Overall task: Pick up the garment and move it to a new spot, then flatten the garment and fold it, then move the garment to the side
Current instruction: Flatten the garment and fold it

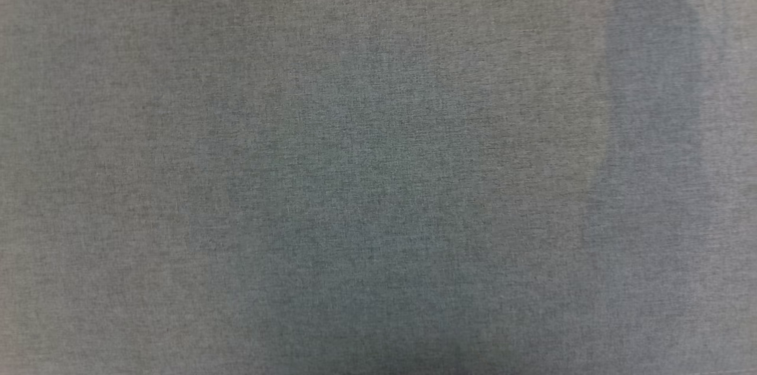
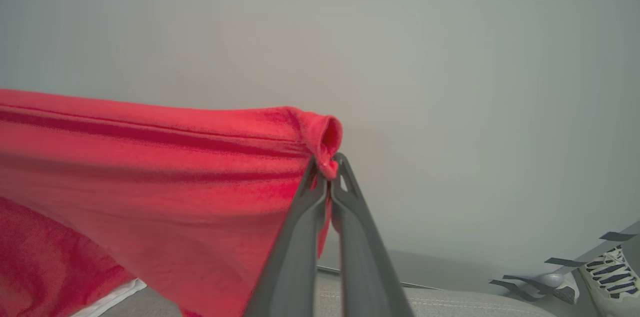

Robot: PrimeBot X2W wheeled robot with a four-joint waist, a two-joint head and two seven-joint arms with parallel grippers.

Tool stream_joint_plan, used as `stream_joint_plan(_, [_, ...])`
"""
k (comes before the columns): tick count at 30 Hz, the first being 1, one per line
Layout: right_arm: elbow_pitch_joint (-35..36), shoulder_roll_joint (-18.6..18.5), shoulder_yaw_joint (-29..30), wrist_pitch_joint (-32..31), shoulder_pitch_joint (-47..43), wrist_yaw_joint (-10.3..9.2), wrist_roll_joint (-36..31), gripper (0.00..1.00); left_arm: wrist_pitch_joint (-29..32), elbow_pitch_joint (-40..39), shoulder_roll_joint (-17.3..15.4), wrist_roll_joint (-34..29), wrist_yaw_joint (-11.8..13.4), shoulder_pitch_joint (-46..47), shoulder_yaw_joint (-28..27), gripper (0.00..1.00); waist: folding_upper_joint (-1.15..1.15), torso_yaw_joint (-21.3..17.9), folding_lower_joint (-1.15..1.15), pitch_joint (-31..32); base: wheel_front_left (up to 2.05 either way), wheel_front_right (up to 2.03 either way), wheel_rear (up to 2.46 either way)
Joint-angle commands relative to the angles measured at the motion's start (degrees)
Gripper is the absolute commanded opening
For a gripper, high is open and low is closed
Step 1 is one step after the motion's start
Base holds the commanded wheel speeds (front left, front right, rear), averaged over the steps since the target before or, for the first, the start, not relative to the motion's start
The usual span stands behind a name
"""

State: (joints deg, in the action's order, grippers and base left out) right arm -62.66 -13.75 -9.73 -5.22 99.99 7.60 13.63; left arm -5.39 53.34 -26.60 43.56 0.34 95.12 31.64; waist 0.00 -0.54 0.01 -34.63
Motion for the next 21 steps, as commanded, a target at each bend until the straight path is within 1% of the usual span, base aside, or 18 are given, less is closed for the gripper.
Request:
stream_joint_plan(1, [-0.5,-0.1,-0.8,0.4,-0.6,-0.11,1.0,0.00,-0.1,0.6,0.2,1.4,-0.5,-2.4,-0.6,0.00,0.00,0.8,-0.01,-1.2,0.00,0.00,0.00])
stream_joint_plan(6, [-0.5,-0.6,-4.0,1.1,-5.3,-0.11,4.7,0.00,-0.6,1.3,1.4,4.9,-2.6,-8.7,-2.0,0.00,0.00,1.8,-0.01,-0.7,0.00,0.00,0.00])
stream_joint_plan(12, [3.4,-3.6,-8.4,1.8,-15.3,-0.11,11.1,0.00,-0.9,1.0,2.0,7.8,-4.9,-18.6,-2.1,0.00,0.00,3.3,-0.01,0.8,0.00,0.00,0.00])
stream_joint_plan(17, [8.6,-6.5,-10.9,2.5,-27.9,-0.11,17.4,0.00,-3.6,-1.1,2.1,9.5,-5.9,-29.3,-1.9,0.00,0.00,3.9,-0.01,4.6,0.00,0.00,0.00])
stream_joint_plan(21, [13.8,-9.3,-11.9,2.6,-38.3,-0.11,21.5,0.00,-4.8,-3.6,1.8,10.1,-5.9,-38.0,-1.3,0.00,0.00,4.2,-0.01,8.4,0.00,0.00,0.00])
